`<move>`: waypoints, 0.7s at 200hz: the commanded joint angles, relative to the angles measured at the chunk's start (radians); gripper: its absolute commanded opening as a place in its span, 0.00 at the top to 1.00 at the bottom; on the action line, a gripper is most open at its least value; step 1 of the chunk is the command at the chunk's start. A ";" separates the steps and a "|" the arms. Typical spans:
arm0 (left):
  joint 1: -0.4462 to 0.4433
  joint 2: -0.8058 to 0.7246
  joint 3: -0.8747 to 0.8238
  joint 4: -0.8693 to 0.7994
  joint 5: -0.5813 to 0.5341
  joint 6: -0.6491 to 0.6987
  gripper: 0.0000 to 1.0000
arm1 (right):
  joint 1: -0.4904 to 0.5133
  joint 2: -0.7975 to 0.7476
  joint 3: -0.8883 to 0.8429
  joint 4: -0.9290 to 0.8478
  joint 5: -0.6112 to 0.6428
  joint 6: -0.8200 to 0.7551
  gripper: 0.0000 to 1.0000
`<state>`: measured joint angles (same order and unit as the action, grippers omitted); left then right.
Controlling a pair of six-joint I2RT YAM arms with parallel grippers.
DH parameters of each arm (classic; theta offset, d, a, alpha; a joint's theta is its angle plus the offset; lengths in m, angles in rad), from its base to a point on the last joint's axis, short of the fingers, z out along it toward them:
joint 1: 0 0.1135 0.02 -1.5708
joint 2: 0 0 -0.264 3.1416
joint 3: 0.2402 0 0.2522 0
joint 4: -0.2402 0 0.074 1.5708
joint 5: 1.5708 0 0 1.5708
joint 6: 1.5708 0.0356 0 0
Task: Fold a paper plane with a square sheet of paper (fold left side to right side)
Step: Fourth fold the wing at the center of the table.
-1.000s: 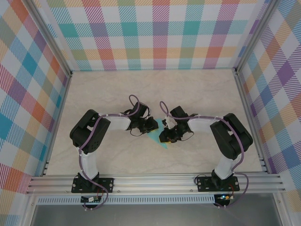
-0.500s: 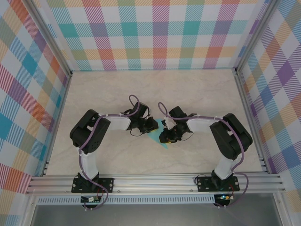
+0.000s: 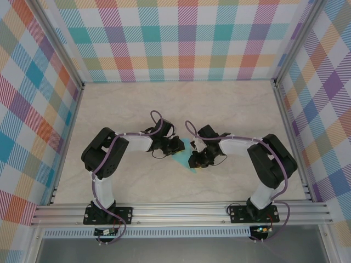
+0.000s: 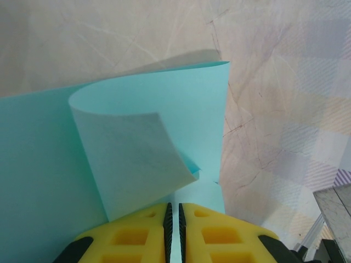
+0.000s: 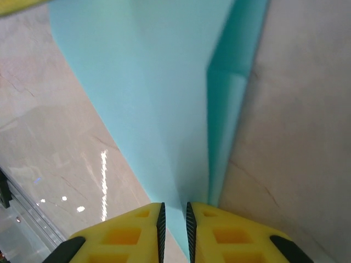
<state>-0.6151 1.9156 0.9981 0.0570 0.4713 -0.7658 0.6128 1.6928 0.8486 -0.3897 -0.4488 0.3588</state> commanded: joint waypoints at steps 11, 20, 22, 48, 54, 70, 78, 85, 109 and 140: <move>-0.014 0.013 -0.025 -0.095 -0.040 0.014 0.85 | 0.011 -0.123 0.007 -0.151 0.028 0.014 0.79; -0.014 0.013 -0.025 -0.095 -0.039 0.013 0.85 | 0.011 -0.147 0.025 -0.168 0.031 0.015 0.79; -0.014 0.010 -0.025 -0.095 -0.039 0.014 0.85 | 0.012 -0.150 0.029 -0.170 0.031 0.013 0.79; -0.014 0.009 -0.028 -0.093 -0.040 0.014 0.85 | 0.034 -0.146 0.058 -0.154 -0.016 0.028 0.80; -0.014 0.010 -0.029 -0.094 -0.040 0.013 0.85 | 0.041 -0.133 0.061 -0.138 -0.031 0.036 0.80; -0.014 0.008 -0.032 -0.091 -0.040 0.013 0.85 | 0.047 -0.091 0.063 -0.093 -0.057 0.058 0.81; -0.014 0.007 -0.032 -0.094 -0.040 0.014 0.85 | 0.047 -0.074 0.063 -0.075 -0.058 0.065 0.81; -0.014 0.005 -0.031 -0.094 -0.039 0.014 0.85 | 0.047 -0.060 0.060 -0.057 -0.061 0.070 0.82; -0.014 0.005 -0.030 -0.095 -0.040 0.015 0.85 | 0.044 -0.009 0.056 -0.003 -0.089 0.092 0.83; -0.013 0.005 -0.030 -0.095 -0.041 0.016 0.85 | 0.026 0.017 0.032 0.063 -0.106 0.128 0.85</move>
<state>-0.6151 1.9148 0.9985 0.0566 0.4713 -0.7658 0.6525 1.6985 0.8936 -0.4046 -0.5091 0.4458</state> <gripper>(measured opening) 0.149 0.155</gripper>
